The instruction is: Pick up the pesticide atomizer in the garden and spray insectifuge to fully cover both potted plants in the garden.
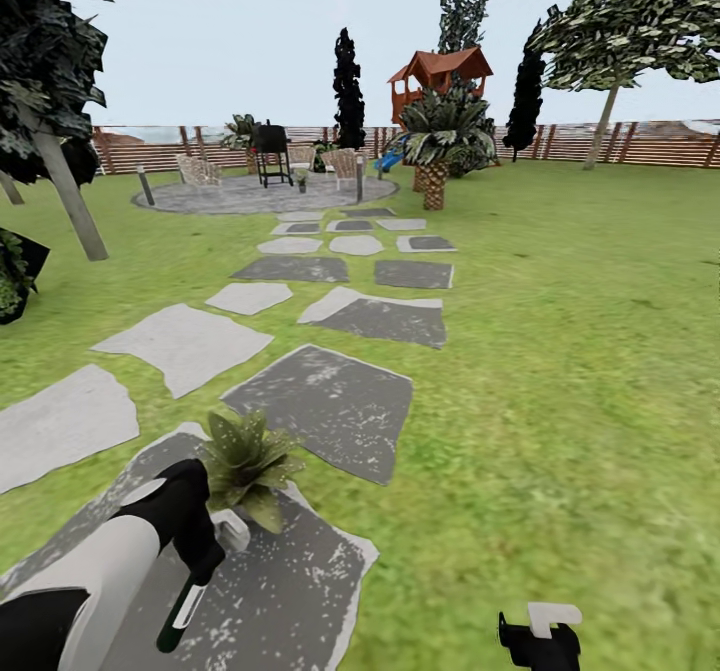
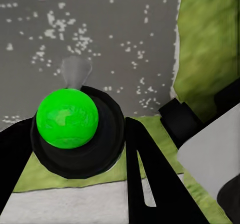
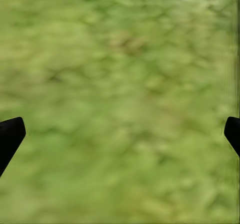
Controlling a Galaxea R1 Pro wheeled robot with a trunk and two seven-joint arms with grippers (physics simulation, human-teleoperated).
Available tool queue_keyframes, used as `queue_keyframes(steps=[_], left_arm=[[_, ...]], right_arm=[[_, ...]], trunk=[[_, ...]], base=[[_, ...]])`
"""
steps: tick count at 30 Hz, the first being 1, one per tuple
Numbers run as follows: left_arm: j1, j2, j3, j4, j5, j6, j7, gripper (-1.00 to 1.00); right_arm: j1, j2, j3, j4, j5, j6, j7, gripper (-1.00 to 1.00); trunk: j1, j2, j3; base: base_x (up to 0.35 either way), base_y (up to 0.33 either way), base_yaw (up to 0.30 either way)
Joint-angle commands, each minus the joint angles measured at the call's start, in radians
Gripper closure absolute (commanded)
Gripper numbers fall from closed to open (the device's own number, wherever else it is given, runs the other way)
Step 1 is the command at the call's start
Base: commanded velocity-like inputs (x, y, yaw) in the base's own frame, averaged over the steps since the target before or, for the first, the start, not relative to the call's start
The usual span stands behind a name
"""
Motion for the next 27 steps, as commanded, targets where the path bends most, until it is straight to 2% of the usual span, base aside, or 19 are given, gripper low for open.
queue_keyframes(steps=[1, 8, 12, 15, 17, 19, 23, 24, 27], left_arm=[[0.000, 0.002, 0.005, -0.001, -0.007, 0.009, -0.007, 1.00], [0.000, 0.016, 0.012, -0.009, -0.007, 0.009, -0.006, 1.00], [0.000, 0.046, 0.015, -0.002, -0.003, 0.009, 0.056, 1.00], [0.000, 0.050, 0.016, 0.000, 0.024, 0.009, 0.069, 1.00], [0.000, 0.046, 0.017, -0.010, 0.060, 0.009, 0.072, 1.00], [0.000, 0.045, 0.017, -0.020, 0.072, 0.010, 0.073, 1.00], [0.000, 0.048, 0.061, -0.057, 0.076, 0.009, 0.074, 1.00], [0.001, 0.056, 0.074, -0.054, 0.075, 0.007, 0.075, 1.00], [0.030, 0.083, 0.083, -0.060, 0.076, -0.002, 0.076, 1.00]], right_arm=[[-0.001, 0.000, -0.007, 0.001, 0.011, -0.002, -0.003, -1.00], [-0.001, 0.000, -0.007, 0.001, 0.011, -0.003, -0.003, -1.00], [-0.001, 0.000, -0.007, 0.001, 0.011, -0.003, -0.003, -1.00], [-0.001, 0.000, -0.007, 0.001, 0.011, -0.003, -0.003, -1.00], [-0.001, 0.000, -0.007, 0.001, 0.011, -0.003, -0.003, -1.00], [-0.001, 0.000, -0.007, 0.001, 0.011, -0.003, -0.003, -1.00], [-0.001, 0.000, -0.007, 0.001, 0.011, -0.003, -0.003, -1.00], [-0.001, 0.000, -0.007, 0.002, 0.011, -0.003, -0.003, -1.00], [-0.001, 0.000, -0.007, 0.001, 0.011, -0.003, -0.003, -1.00]], trunk=[[0.000, 0.000, -0.001], [0.000, 0.000, -0.001], [0.000, 0.000, -0.001], [0.000, 0.000, -0.001], [0.000, 0.000, -0.001], [0.000, 0.000, -0.001], [0.000, 0.000, -0.001], [0.000, 0.000, -0.001], [0.000, 0.000, -0.001]], base=[[0.000, -0.177, 0.000], [0.000, -0.028, 0.000], [0.000, 0.000, 0.000], [0.000, 0.000, 0.000], [0.000, 0.000, 0.000], [0.000, 0.000, 0.000], [0.000, 0.000, 0.000], [0.000, 0.000, 0.000], [0.000, 0.000, 0.000]])
